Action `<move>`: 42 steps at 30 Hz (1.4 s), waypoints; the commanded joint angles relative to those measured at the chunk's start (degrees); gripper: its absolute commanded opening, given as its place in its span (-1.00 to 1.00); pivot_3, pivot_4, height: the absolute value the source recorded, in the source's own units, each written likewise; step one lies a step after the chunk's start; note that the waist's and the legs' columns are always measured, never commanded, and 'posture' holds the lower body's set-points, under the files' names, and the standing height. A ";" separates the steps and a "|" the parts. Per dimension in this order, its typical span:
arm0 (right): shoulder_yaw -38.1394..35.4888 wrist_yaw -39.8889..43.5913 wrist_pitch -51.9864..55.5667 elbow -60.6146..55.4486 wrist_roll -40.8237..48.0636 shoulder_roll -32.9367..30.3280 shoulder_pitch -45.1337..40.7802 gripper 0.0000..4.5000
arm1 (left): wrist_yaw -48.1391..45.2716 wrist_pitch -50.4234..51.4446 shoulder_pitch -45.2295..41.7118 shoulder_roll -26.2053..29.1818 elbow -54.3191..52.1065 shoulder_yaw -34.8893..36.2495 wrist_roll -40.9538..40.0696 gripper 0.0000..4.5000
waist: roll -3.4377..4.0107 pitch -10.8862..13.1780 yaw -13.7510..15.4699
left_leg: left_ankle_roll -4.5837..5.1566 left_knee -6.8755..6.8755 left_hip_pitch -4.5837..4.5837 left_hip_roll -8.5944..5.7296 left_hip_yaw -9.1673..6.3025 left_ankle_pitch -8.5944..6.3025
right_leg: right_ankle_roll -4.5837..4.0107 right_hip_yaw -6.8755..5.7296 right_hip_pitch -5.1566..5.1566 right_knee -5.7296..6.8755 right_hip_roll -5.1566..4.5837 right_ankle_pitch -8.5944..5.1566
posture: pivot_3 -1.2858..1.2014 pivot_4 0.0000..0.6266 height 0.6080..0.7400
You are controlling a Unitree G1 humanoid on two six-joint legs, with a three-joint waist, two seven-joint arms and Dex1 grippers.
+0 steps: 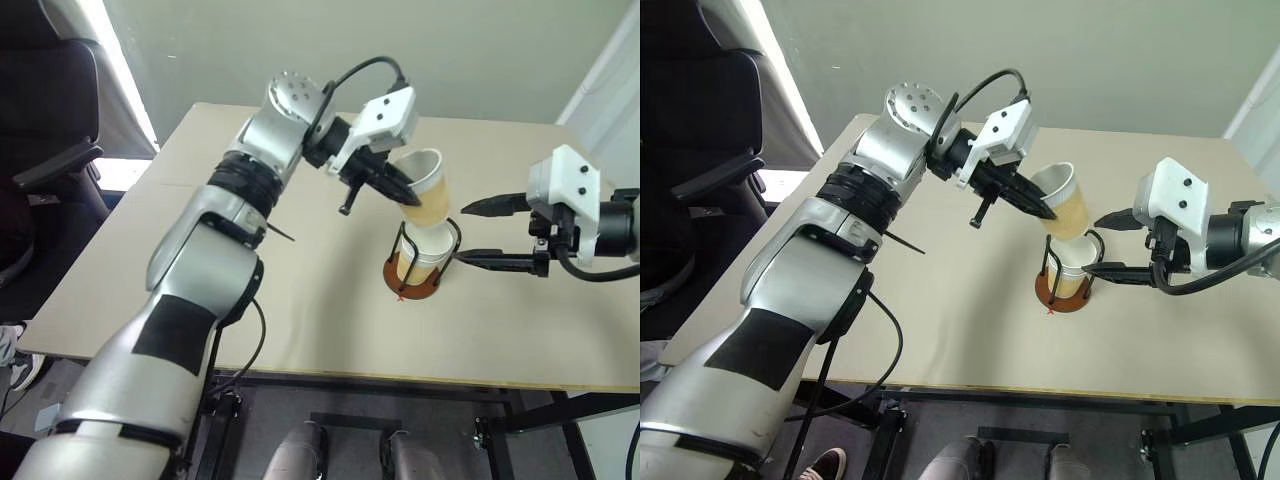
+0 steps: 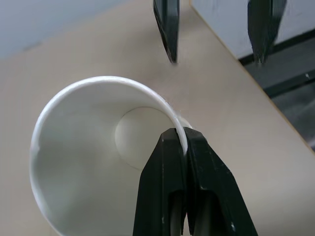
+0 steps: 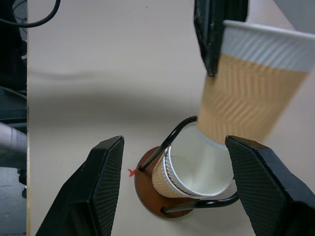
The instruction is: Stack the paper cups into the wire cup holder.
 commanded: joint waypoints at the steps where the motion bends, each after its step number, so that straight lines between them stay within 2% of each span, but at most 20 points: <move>1: -2.87 -1.01 0.30 -1.45 0.88 -1.14 0.22 0.49 | -2.17 -1.31 -1.85 -0.90 0.52 2.20 0.61 -1.00 | 0.00 0.00 0.00 | 0.01 -0.01 0.01 0.01 0.01 -0.01 | 0.02 0.01 0.00 0.00 -0.01 -0.01 | 0.03 -0.52 1.00; 15: -3.76 -1.47 0.26 -2.14 1.69 -1.89 1.87 0.49 | 0.94 -9.84 0.43 -4.77 4.96 4.35 9.71 -1.00 | 0.00 0.00 0.06 | 0.00 0.21 -0.05 0.01 0.08 0.00 | 0.25 0.06 0.02 0.02 -0.02 0.00 | 0.03 -0.52 1.00; 25: -7.39 -1.57 0.35 -2.57 1.35 -5.44 5.12 0.49 | -0.34 -10.45 0.31 -7.90 6.63 7.09 12.84 -1.00 | 0.00 0.00 0.20 | -0.07 0.83 -0.22 0.01 0.10 -0.30 | 0.40 0.08 0.04 0.02 -0.02 0.00 | 0.03 -0.52 1.00; 42: -11.29 -2.88 1.70 -3.79 2.77 -6.21 7.81 0.49 | -0.08 -12.44 -0.21 -8.84 8.57 7.15 18.43 -1.00 | 0.00 0.00 0.23 | 0.08 0.90 -0.22 0.02 0.24 -0.38 | 0.49 0.16 0.03 0.03 -0.03 0.07 | 0.03 -0.52 1.00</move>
